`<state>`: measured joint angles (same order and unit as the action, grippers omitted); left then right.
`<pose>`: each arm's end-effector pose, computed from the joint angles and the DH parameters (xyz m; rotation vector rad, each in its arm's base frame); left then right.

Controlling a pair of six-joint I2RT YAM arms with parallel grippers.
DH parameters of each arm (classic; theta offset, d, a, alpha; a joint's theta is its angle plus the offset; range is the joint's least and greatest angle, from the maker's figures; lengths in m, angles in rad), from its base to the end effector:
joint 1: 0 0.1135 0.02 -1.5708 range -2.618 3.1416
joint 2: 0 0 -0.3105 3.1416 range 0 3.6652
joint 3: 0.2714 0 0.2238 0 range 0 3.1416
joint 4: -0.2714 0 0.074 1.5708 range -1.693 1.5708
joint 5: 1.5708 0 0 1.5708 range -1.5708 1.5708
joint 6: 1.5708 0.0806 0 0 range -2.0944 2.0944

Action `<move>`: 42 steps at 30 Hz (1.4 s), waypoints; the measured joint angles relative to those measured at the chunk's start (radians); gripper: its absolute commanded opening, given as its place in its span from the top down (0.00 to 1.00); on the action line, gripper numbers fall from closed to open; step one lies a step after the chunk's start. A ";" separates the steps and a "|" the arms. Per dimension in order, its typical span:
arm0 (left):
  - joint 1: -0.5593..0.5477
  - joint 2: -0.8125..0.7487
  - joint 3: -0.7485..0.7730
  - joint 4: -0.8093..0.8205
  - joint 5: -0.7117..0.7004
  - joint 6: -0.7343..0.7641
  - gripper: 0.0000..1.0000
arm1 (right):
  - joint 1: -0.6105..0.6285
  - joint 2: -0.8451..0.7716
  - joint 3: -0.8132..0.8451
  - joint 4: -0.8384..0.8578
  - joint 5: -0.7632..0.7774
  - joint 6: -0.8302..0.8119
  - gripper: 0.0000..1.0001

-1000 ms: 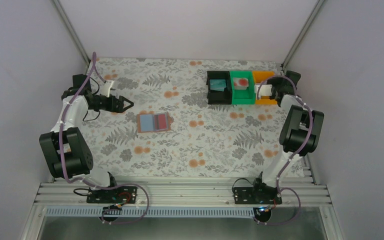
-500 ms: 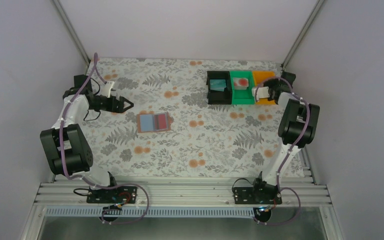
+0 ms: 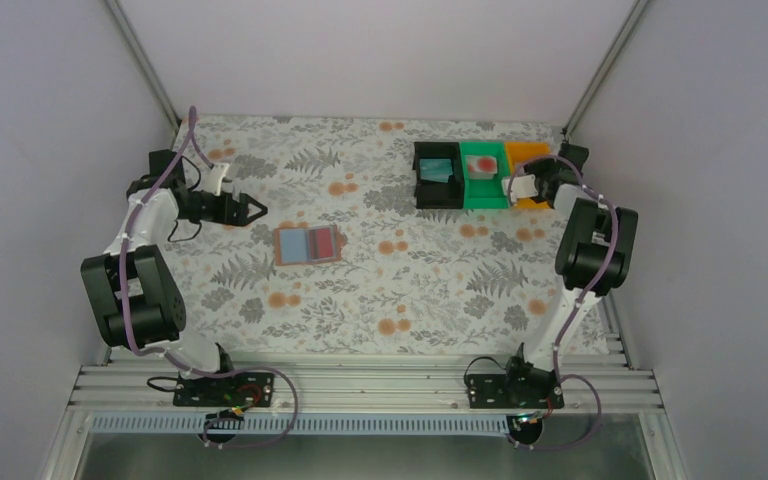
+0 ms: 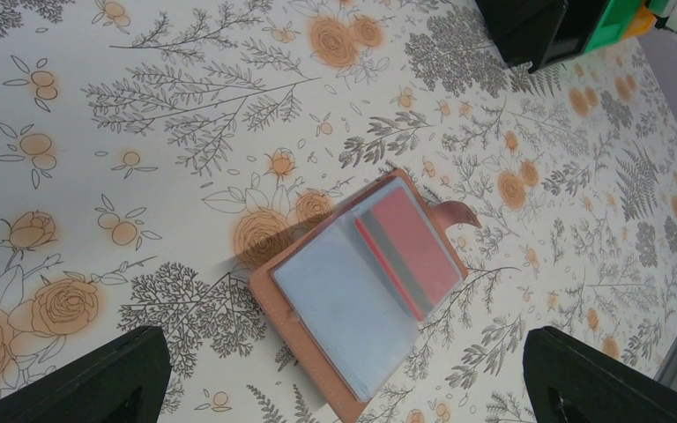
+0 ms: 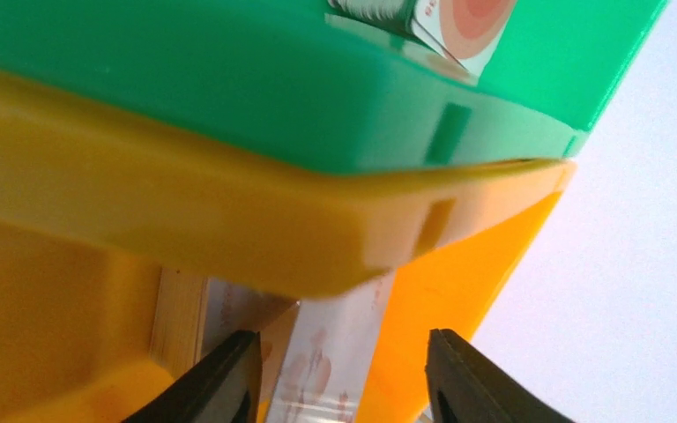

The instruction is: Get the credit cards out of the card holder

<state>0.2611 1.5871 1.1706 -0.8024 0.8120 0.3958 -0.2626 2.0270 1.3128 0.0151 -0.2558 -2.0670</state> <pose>0.2964 0.0186 0.2701 0.3486 2.4101 -0.8488 0.4643 -0.1037 0.1986 -1.9896 1.3870 -0.9129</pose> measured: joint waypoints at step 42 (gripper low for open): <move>0.000 -0.029 -0.192 0.070 0.011 -0.124 0.00 | 0.875 -0.327 0.240 -0.151 0.180 1.864 0.06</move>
<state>0.2611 1.5578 0.9787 -0.7322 0.8227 0.2718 0.6125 1.6997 1.5524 -0.1360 -0.0757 -0.2028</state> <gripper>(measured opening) 0.998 0.970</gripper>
